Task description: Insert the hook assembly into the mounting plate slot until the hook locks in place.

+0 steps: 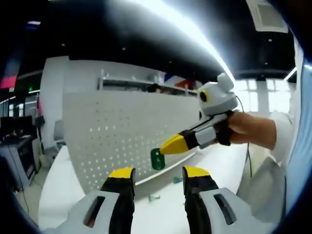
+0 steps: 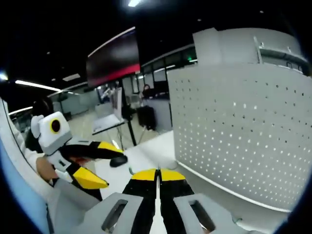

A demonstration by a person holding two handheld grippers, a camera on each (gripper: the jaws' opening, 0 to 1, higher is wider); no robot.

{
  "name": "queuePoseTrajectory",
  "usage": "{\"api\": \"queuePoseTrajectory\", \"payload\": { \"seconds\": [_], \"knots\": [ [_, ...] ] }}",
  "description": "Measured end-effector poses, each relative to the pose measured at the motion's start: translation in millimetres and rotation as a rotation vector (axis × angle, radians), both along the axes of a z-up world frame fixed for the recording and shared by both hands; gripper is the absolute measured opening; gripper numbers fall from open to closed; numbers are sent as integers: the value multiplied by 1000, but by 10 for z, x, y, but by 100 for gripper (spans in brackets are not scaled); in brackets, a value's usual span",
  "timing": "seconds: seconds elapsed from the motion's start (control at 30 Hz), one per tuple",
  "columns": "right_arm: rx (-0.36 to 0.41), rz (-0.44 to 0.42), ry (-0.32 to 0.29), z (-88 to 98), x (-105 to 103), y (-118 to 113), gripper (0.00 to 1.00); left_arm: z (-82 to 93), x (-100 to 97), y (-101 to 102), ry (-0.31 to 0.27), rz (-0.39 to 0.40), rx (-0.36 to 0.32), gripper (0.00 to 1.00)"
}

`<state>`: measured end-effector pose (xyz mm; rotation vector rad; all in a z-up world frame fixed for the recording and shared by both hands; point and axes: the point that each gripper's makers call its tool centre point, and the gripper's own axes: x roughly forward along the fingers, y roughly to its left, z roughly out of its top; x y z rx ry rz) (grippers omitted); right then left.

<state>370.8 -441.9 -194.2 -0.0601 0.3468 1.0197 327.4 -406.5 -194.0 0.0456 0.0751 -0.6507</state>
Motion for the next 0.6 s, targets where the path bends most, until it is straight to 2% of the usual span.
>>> {"api": "queuePoseTrajectory", "payload": {
  "seconds": [0.2, 0.3, 0.33, 0.4, 0.6],
  "knots": [
    [23, -3, -1, 81, -42, 21, 0, 45, 48, -39, -18, -8, 3, 32],
    [39, -4, 1, 125, -57, 44, 0, 98, 91, -55, -48, -7, 9, 25],
    [44, -5, 5, 131, -61, 56, 0, 141, 109, -62, -77, -8, 12, 21],
    [52, -3, 10, 141, -79, 79, 0, 157, 122, -71, -83, -7, 16, 17],
    [65, 0, 18, 171, -109, 125, 0, 142, 176, -68, -91, -5, 27, 13]
  ]
}}
